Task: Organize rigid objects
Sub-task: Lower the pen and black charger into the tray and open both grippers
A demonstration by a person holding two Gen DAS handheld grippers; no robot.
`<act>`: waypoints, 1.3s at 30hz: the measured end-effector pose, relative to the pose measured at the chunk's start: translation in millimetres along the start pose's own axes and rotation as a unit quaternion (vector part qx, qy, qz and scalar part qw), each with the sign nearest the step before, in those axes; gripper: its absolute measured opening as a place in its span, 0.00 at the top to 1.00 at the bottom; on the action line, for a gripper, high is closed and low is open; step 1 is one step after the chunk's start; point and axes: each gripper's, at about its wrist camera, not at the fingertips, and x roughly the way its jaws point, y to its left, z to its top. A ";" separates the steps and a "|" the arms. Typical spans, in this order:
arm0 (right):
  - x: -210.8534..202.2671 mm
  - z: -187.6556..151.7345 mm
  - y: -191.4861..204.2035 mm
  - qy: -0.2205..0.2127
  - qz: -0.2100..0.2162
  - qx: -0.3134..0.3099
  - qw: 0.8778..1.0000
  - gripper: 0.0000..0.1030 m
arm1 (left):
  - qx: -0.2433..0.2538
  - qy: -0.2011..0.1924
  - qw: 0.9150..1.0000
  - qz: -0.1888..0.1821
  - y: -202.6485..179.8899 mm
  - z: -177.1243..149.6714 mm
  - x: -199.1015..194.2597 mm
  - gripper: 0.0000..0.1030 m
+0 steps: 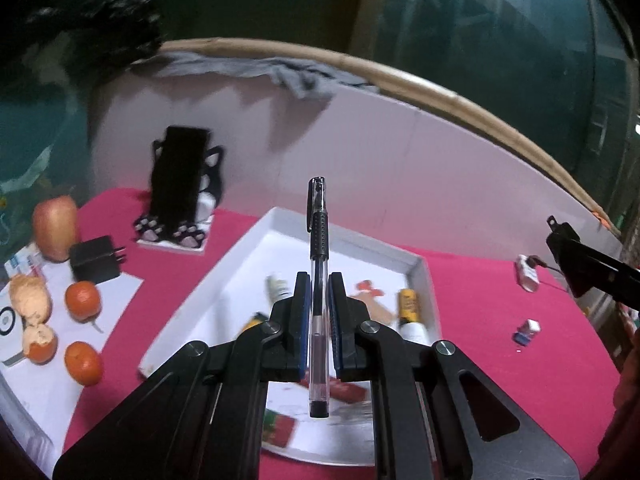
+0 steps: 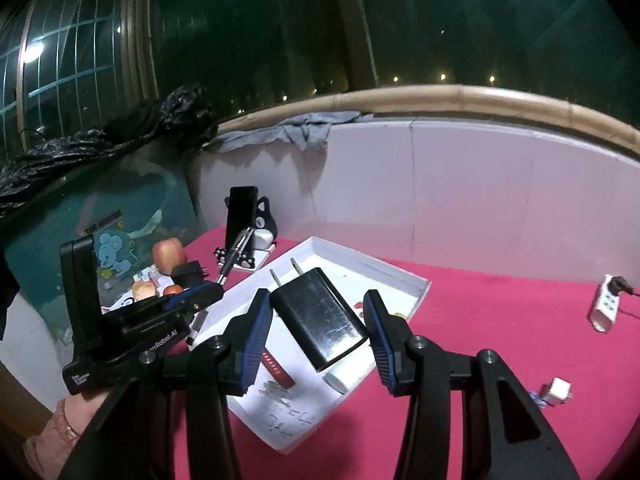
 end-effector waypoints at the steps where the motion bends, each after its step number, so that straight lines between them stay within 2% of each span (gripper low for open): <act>1: 5.7 -0.5 2.4 0.005 0.003 0.000 1.000 0.55 | -0.004 0.003 1.000 0.005 5.8 -0.5 2.6 0.92; 11: 67.9 -24.1 21.4 0.078 0.020 -0.004 0.997 0.55 | 0.004 0.028 0.999 0.045 23.1 -11.4 23.1 0.92; 19: 110.0 -48.6 24.1 0.126 0.026 0.001 0.992 0.55 | 0.017 0.045 0.997 0.052 25.1 -10.2 45.4 0.92; 26: 135.2 -52.0 27.8 0.136 0.014 -0.005 0.991 0.54 | 0.037 0.063 0.996 0.053 21.2 -5.9 68.4 0.92; 33: 134.6 -55.5 41.1 0.115 -0.009 -0.047 0.992 0.54 | 0.042 0.065 0.995 0.068 19.9 -7.7 71.5 0.92; 34: 132.7 -55.8 42.9 0.110 -0.015 -0.054 0.992 0.51 | 0.044 0.063 0.994 0.073 19.6 -7.2 70.2 0.89; 35: 130.6 -55.9 44.5 0.103 -0.020 -0.061 0.993 0.47 | 0.044 0.062 0.994 0.076 19.5 -6.8 69.4 0.78; 36: 128.8 -56.0 45.6 0.096 -0.025 -0.067 0.993 0.32 | 0.044 0.061 0.994 0.080 19.8 -6.4 68.0 0.66; 37: 125.7 -55.9 46.7 0.088 -0.029 -0.072 0.993 0.14 | 0.041 0.058 0.994 0.085 20.5 -5.8 66.1 0.30; 38: 123.1 -55.3 47.0 0.080 -0.031 -0.076 0.993 0.11 | 0.039 0.053 0.994 0.090 21.3 -5.3 63.7 0.07; 39: 119.4 -55.0 48.0 0.073 -0.033 -0.081 0.994 0.05 | 0.038 0.046 0.993 0.098 21.7 -4.9 60.3 0.02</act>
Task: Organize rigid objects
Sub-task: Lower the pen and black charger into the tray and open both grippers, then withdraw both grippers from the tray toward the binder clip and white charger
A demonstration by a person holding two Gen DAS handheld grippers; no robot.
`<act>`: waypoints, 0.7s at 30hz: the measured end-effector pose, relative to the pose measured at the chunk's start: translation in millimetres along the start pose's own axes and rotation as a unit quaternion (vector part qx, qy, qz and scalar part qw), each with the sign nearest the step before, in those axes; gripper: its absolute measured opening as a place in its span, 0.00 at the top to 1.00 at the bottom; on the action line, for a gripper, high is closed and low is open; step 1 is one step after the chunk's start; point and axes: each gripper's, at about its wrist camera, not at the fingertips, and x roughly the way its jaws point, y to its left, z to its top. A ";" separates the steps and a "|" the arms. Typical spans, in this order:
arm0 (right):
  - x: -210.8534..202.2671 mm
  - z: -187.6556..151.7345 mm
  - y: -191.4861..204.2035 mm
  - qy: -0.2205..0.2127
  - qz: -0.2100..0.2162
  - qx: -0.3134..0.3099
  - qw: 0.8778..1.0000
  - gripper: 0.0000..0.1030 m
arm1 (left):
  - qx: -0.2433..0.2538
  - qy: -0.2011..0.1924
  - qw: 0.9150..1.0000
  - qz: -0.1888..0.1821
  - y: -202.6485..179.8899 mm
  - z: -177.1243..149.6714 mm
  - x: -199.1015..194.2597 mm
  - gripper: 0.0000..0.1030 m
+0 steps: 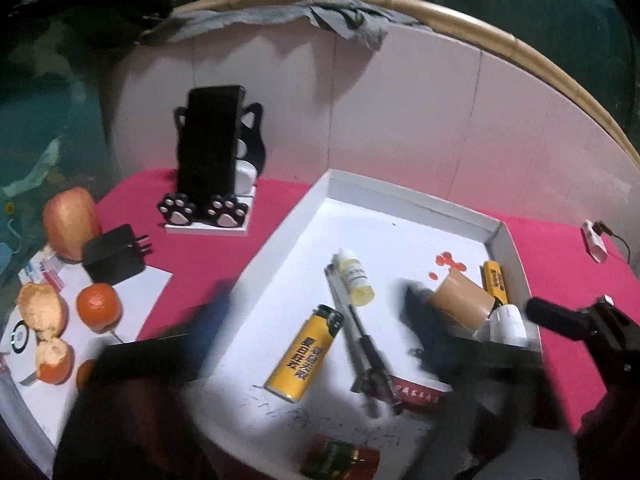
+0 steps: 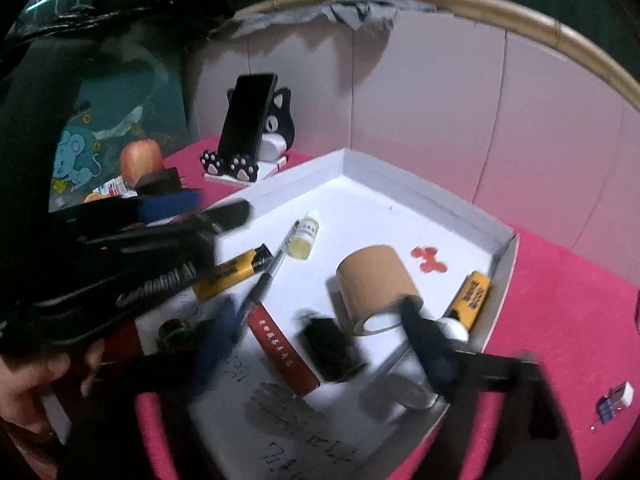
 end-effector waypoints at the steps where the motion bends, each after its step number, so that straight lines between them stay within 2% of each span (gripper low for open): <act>1: -1.8 0.3 0.9 -0.004 -0.002 -0.003 1.000 0.00 | -0.001 -0.004 1.000 0.005 0.7 -0.1 -2.0 0.01; 7: -13.9 -4.0 2.5 -0.019 -0.015 -0.004 1.000 0.00 | -0.014 -0.009 0.999 0.033 4.8 -0.5 -11.8 0.01; 21: -37.7 -11.4 -3.7 -0.028 -0.020 0.023 0.999 0.00 | -0.015 -0.029 0.999 0.024 -8.7 1.7 -36.7 0.01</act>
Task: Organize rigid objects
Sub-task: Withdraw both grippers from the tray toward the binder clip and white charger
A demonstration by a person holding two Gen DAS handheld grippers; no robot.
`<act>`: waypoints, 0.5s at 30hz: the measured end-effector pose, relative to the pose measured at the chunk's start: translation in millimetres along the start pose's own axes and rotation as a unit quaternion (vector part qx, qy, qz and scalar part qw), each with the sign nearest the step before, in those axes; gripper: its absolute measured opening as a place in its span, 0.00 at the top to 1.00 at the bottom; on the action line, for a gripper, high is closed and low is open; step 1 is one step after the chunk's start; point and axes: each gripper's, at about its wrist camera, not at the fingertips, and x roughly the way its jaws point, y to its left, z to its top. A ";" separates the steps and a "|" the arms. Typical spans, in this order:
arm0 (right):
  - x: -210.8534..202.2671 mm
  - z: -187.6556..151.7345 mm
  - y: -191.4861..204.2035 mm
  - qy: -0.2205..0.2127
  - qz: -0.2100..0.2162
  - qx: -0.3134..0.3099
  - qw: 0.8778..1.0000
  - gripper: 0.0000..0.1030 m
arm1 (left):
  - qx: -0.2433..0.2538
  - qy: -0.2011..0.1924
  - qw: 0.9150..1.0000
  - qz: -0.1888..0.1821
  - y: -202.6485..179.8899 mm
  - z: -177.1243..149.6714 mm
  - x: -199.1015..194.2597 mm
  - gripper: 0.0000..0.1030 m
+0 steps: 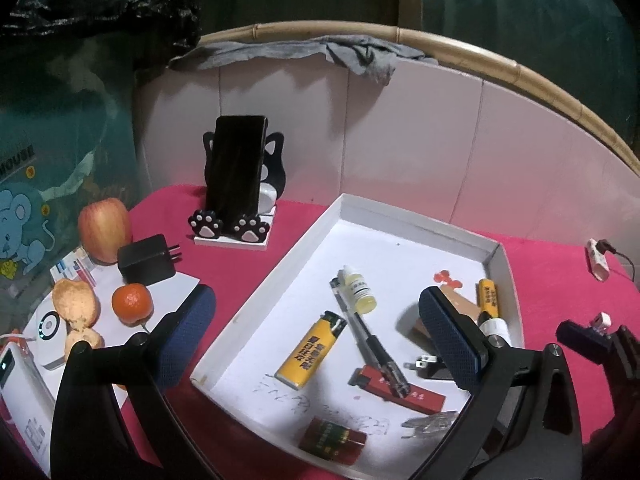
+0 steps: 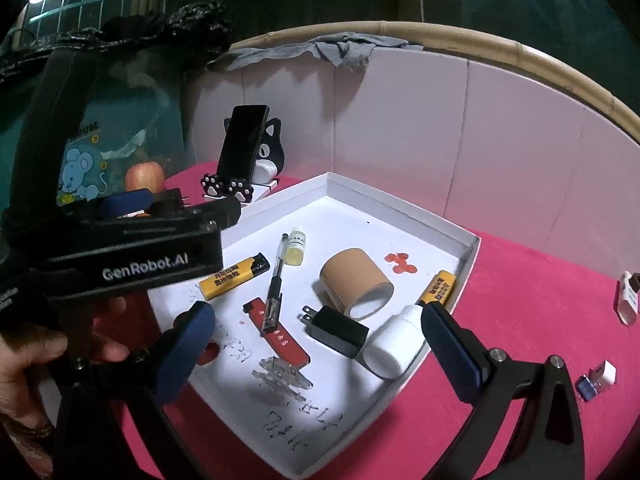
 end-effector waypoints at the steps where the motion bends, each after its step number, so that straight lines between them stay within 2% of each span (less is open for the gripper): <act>1: -1.6 -0.8 -0.8 0.000 0.000 0.003 1.000 0.00 | 0.001 -0.002 1.000 -0.001 -1.8 0.5 -2.0 0.01; 15: -25.0 -6.2 -15.6 -0.019 -0.004 0.037 0.999 0.00 | 0.014 -0.017 1.000 -0.022 -21.3 5.8 -21.5 0.01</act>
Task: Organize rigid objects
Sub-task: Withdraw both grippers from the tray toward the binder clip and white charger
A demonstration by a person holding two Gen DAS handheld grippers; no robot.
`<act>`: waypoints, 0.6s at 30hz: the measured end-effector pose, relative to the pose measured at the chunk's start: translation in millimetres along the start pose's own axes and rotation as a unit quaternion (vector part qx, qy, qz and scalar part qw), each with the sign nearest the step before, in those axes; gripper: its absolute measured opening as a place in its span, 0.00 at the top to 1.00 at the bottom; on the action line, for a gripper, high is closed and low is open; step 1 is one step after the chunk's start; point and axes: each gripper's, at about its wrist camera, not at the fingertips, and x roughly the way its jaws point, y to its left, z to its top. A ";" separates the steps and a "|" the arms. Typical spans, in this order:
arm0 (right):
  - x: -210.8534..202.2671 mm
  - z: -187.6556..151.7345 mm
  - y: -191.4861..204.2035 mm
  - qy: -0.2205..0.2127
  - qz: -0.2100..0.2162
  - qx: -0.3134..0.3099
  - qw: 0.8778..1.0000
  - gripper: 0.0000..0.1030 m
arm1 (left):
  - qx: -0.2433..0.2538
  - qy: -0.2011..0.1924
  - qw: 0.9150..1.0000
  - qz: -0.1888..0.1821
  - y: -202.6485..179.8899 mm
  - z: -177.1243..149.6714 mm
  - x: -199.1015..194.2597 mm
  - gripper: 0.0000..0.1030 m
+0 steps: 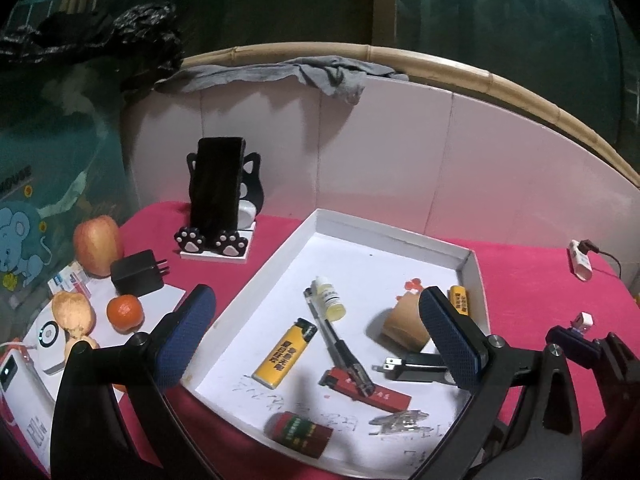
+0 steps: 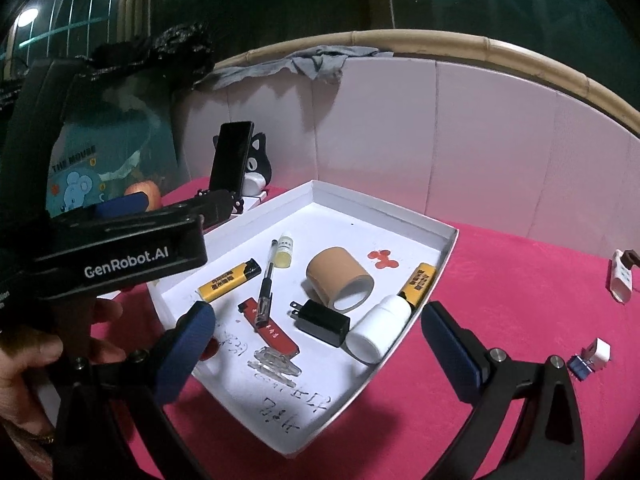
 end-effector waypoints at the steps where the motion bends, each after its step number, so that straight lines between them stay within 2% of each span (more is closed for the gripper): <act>1: -1.1 -0.7 -2.7 -0.001 -0.001 0.003 1.000 0.00 | 0.002 0.000 1.000 -0.002 -1.9 0.3 -0.5 0.01; 13: -25.7 -19.5 -70.2 -0.005 -0.041 0.081 0.996 0.00 | 0.040 0.011 0.998 -0.046 -47.9 -1.5 -4.9 0.01; 18: -55.3 -33.1 -127.4 -0.022 -0.086 0.139 0.986 0.00 | 0.064 0.027 0.993 -0.095 -82.9 -2.8 -3.3 0.01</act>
